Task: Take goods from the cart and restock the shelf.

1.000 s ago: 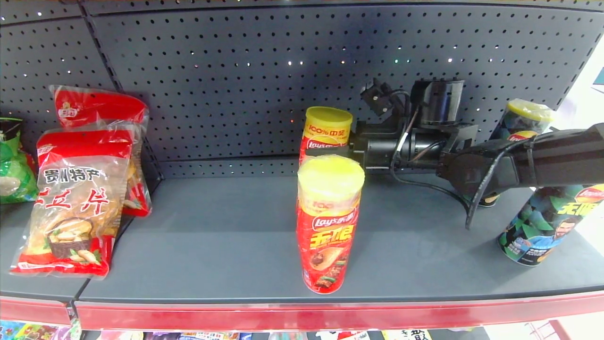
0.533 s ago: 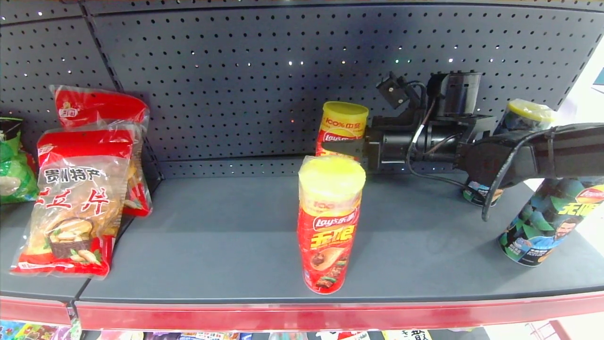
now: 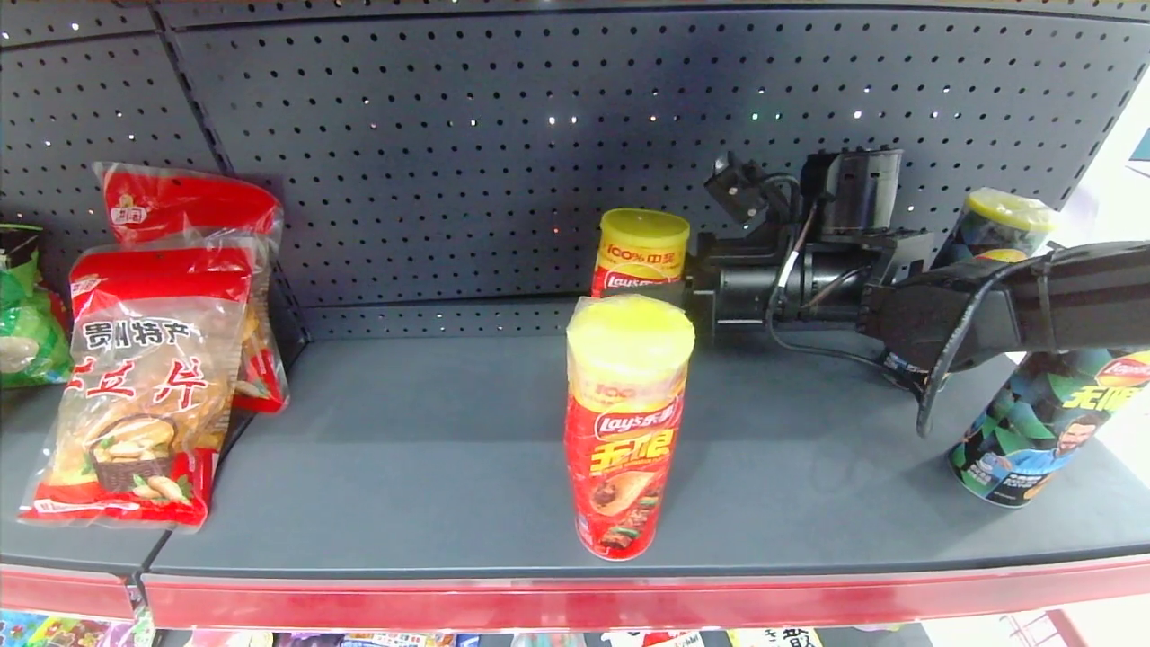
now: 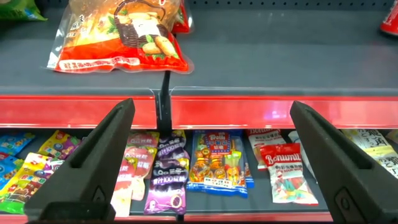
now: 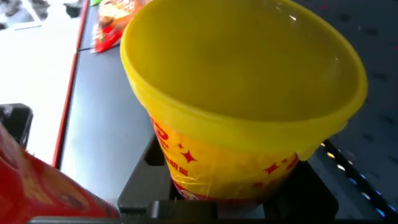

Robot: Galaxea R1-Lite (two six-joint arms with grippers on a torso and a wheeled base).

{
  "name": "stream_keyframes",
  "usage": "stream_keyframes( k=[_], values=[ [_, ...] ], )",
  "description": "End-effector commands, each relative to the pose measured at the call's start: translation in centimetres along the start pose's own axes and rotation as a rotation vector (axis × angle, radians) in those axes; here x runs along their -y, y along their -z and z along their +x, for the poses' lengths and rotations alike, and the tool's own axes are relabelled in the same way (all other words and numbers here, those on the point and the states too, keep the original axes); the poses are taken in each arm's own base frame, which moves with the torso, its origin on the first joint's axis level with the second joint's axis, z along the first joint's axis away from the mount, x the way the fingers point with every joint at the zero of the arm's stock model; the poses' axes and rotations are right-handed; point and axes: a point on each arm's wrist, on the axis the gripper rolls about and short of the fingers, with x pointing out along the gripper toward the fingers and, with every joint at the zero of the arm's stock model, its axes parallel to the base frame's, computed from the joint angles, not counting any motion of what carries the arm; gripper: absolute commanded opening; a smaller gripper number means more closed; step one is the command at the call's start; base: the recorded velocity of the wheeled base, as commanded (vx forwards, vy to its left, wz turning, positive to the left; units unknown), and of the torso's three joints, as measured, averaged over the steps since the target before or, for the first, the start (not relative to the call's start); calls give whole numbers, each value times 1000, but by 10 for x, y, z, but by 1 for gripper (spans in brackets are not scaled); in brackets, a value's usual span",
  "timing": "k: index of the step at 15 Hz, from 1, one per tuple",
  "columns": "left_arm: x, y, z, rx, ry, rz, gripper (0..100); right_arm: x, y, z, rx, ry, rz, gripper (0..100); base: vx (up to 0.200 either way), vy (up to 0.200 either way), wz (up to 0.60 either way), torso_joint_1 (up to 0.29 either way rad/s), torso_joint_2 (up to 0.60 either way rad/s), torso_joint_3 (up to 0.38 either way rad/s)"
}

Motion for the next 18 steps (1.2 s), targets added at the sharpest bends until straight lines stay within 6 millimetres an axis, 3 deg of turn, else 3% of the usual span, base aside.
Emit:
stream_keyframes(
  k=[1,10,11,18],
  values=[
    [0,0,0,-2,0,0,100,-3,1,2,-1,-9,-6,0,0,0,0,0,0,0],
    [0,0,0,-2,0,0,100,-10,6,7,-17,-32,-12,0,0,0,0,0,0,0],
    [0,0,0,-2,0,0,100,-10,7,8,-17,-32,-12,100,0,0,0,0,0,0],
    [0,0,0,-2,0,0,100,-8,9,6,-21,-27,-3,100,0,0,0,0,0,0]
  ],
)
